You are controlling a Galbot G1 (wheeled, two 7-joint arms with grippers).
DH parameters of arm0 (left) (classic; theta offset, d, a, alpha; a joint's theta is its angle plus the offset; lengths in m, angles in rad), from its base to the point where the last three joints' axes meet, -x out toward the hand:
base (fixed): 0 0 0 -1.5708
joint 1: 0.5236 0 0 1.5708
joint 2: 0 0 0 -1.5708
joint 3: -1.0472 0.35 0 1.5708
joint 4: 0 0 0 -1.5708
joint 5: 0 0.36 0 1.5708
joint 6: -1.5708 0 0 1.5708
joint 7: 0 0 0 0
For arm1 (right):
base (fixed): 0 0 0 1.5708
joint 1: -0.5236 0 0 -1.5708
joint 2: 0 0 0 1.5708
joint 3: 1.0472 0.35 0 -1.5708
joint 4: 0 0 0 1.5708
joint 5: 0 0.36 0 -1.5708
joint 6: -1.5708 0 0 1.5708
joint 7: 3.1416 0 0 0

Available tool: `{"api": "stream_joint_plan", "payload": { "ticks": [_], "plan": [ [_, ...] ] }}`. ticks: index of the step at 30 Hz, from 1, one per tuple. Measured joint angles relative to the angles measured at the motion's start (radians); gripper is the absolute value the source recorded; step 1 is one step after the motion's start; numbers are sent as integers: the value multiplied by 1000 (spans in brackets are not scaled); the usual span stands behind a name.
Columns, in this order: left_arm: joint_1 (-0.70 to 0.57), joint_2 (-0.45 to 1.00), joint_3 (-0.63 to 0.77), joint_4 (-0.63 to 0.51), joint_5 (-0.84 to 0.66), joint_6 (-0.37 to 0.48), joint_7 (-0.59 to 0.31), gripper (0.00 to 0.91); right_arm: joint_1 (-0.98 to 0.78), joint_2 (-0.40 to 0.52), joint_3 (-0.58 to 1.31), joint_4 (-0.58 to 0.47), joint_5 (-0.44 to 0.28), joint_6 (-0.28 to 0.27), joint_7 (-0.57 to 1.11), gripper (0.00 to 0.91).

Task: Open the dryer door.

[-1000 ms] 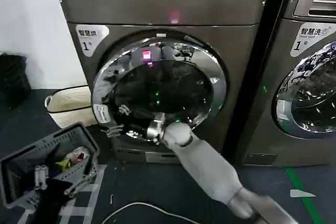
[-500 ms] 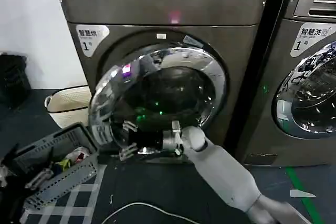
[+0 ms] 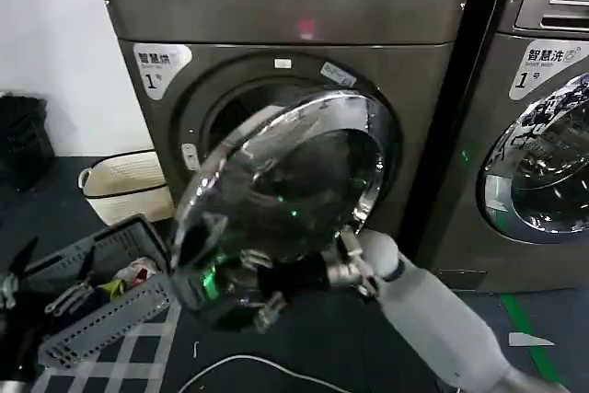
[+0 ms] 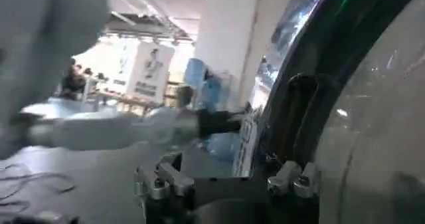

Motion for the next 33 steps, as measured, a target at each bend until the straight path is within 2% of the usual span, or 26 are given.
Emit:
{"api": "stream_joint_plan", "payload": {
  "ticks": [8, 17, 25, 30, 33],
  "plan": [
    [-59, 79, 69, 32, 11, 14, 7, 907, -143, -95, 181, 81, 5, 6, 7, 907],
    [-148, 152, 206, 89, 20, 12, 16, 907, -425, -187, 531, 174, -11, 59, 73, 907],
    [-237, 214, 383, 143, 55, -13, 32, 907, -759, -153, 939, 267, -43, 146, 177, 907],
    [-283, 242, 516, 170, 75, -39, 36, 907, -949, -83, 1181, 278, -62, 218, 266, 907],
    [-315, 248, 600, 189, 84, -51, 36, 907, -1035, -20, 1325, 270, -119, 264, 345, 907]
  ]
}}
